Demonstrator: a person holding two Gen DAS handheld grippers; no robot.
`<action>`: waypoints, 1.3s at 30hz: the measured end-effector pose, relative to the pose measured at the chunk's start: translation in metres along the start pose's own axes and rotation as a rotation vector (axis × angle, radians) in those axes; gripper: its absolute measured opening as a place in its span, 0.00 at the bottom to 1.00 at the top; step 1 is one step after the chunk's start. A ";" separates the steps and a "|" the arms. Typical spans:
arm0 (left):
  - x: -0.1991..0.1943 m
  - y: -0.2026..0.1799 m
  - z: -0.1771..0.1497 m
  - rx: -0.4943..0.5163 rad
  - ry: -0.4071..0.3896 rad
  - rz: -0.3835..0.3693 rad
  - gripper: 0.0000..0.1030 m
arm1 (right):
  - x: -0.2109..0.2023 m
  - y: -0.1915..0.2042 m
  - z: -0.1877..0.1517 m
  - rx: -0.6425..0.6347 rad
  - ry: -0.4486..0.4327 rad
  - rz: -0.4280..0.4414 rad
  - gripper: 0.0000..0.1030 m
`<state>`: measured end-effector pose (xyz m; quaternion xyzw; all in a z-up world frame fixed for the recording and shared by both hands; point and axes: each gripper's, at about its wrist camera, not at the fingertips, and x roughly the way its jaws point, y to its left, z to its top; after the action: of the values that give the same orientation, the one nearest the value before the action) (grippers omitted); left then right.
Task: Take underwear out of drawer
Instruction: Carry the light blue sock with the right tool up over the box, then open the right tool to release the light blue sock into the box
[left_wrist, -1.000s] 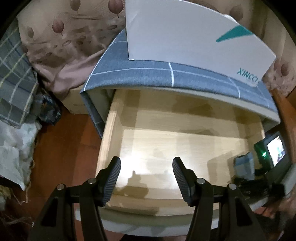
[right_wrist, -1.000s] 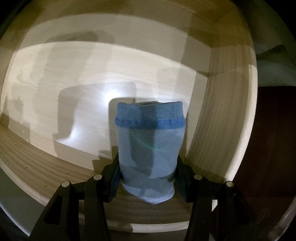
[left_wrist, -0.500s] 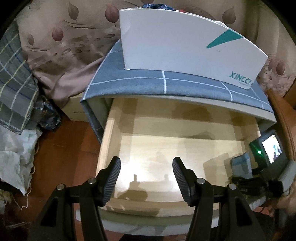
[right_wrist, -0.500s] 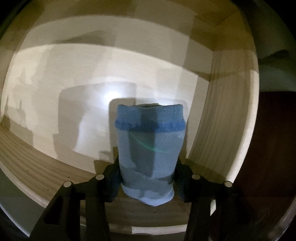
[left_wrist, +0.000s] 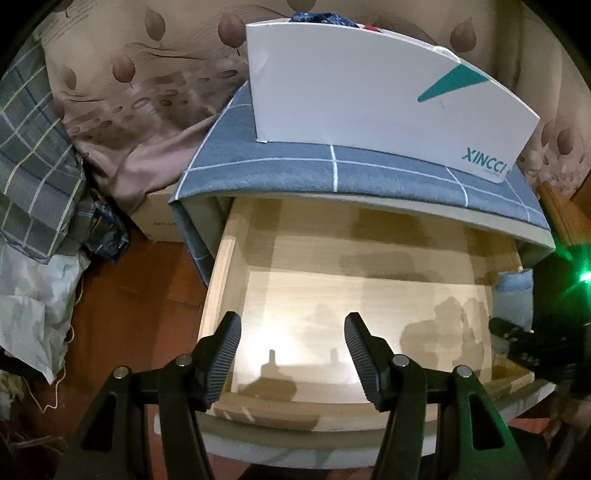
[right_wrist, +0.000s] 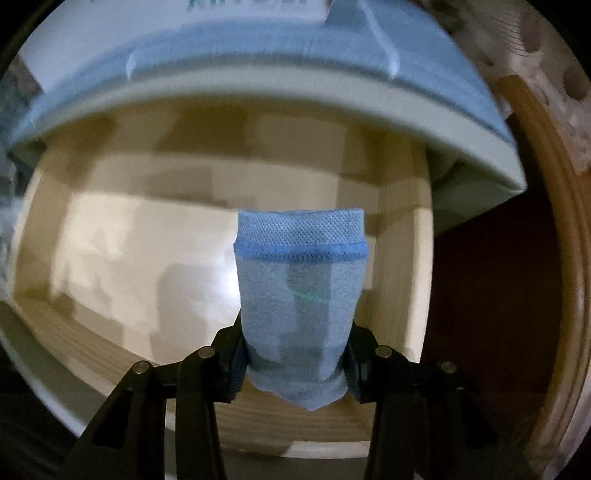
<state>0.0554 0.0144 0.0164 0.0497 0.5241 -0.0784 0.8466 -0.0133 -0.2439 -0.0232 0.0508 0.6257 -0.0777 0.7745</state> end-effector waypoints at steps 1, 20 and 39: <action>0.000 0.000 0.000 -0.001 -0.002 0.003 0.58 | -0.006 -0.002 0.000 0.008 -0.017 0.009 0.38; -0.022 0.009 -0.001 -0.047 -0.064 0.019 0.58 | -0.139 0.003 0.064 0.066 -0.295 0.139 0.38; -0.025 0.016 0.000 -0.076 -0.071 0.022 0.58 | -0.183 0.044 0.203 0.010 -0.404 0.084 0.39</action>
<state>0.0476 0.0318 0.0384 0.0203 0.4957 -0.0507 0.8668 0.1524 -0.2262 0.1983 0.0643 0.4546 -0.0569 0.8865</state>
